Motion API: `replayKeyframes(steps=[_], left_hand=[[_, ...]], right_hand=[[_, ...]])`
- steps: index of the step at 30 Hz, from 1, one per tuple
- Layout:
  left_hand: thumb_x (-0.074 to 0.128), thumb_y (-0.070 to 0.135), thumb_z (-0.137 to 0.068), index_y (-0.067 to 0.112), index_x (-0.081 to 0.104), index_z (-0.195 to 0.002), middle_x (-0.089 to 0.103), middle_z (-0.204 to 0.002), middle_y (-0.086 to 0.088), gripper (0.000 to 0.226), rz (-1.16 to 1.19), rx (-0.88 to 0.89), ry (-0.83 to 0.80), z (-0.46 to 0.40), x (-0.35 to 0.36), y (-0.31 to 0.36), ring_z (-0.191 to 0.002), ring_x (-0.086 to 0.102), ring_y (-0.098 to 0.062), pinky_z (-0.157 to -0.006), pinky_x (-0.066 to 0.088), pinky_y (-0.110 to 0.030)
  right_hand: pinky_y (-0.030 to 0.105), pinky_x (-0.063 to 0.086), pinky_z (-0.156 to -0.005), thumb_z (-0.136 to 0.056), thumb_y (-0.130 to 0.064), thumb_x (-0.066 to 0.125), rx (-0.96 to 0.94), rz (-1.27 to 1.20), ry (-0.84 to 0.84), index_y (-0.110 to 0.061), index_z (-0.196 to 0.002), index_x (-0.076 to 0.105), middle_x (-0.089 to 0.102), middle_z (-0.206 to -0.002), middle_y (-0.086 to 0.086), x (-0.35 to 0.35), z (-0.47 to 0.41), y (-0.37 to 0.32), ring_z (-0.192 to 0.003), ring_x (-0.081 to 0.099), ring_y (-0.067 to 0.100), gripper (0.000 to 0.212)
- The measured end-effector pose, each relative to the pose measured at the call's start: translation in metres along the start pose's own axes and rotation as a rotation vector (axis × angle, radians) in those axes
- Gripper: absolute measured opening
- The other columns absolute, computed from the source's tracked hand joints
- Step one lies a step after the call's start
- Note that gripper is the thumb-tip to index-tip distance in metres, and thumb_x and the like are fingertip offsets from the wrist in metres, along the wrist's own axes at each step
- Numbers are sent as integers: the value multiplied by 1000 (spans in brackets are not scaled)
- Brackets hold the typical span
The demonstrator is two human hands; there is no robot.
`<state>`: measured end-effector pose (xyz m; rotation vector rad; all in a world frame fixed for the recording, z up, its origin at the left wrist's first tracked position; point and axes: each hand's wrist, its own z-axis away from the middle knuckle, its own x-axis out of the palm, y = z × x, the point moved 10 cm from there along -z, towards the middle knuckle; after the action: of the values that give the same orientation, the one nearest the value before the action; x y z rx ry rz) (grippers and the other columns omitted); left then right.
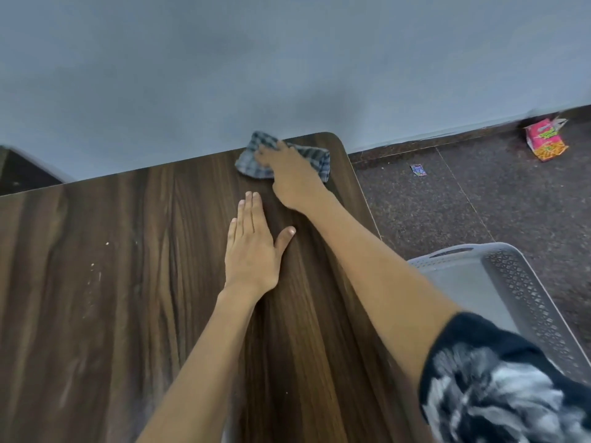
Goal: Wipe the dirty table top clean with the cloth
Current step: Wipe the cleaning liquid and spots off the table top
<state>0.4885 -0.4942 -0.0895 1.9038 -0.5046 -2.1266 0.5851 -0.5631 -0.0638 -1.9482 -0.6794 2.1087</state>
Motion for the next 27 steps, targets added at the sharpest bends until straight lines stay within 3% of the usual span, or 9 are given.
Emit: replayKeyframes(steps=[2,5,9,12,15,19,22,24,27], left_hand=[[36,47,-93,5,-3,-146,3,-156,-11,78,47,-2,27,4,-3,1,-144,1,-20,-116,3,-31],[39,45,-93,5,-4,-146,6,-156,-12,79,97,18,36,12,-5,2,-144,4,-21,-115,5,-31],[35,44,-95,8,-3,-147,4,-157,-7,74,83,36,31,38,-8,1,-144,1,-19,-115,2,-29],[29,47,-95,13,-5,-147,-1,-157,-1,70,60,9,30,66,-7,-3,-144,-4,-15,-113,-3,-25],[21,53,-92,19,-9,-145,-3,-157,3,71,74,-32,25,102,-4,-10,-142,-9,-9,-112,-7,-23],[-4,72,-76,26,-22,-136,-9,-154,9,78,99,-105,21,166,3,-24,-135,-18,-1,-109,-14,-19],[-17,78,-66,33,-25,-133,-14,-148,17,81,121,-193,2,216,8,-42,-134,-20,2,-109,-17,-18],[-18,82,-62,36,-28,-132,-17,-146,21,85,106,-259,-16,245,9,-61,-133,-21,6,-109,-16,-15],[-10,83,-66,35,-29,-133,-18,-148,23,84,84,-307,5,274,0,-85,-134,-22,6,-107,-16,-12]], right_hand=[[34,16,-117,-90,4,41,-70,-4,-70,-22,-145,27,18,-156,6,6,27,-1,-144,14,24,63],[33,14,-117,-88,3,45,-101,35,2,-20,-144,31,28,-152,-3,-8,70,19,-143,18,20,62],[41,34,-107,-86,-1,46,201,77,164,-23,-139,37,37,-147,8,-39,71,67,-133,37,34,58],[41,20,-114,-88,-3,45,267,79,97,-13,-144,27,26,-151,13,-36,37,55,-140,20,35,59],[42,22,-113,-87,-5,47,183,92,48,-13,-145,25,23,-152,17,-13,26,13,-140,20,36,62],[37,22,-113,-85,-2,51,-144,59,-106,-20,-146,26,26,-153,10,42,89,-67,-141,22,30,68],[35,33,-107,-71,-1,66,-458,87,-151,-16,-134,49,50,-139,2,56,185,-102,-131,43,27,67],[30,48,-92,-60,-9,76,-514,149,-146,-23,-122,61,61,-125,-8,50,243,-95,-118,57,19,65],[26,44,-84,-74,-23,52,-479,179,-118,-32,-122,59,59,-126,-17,30,284,-58,-119,55,11,48]])
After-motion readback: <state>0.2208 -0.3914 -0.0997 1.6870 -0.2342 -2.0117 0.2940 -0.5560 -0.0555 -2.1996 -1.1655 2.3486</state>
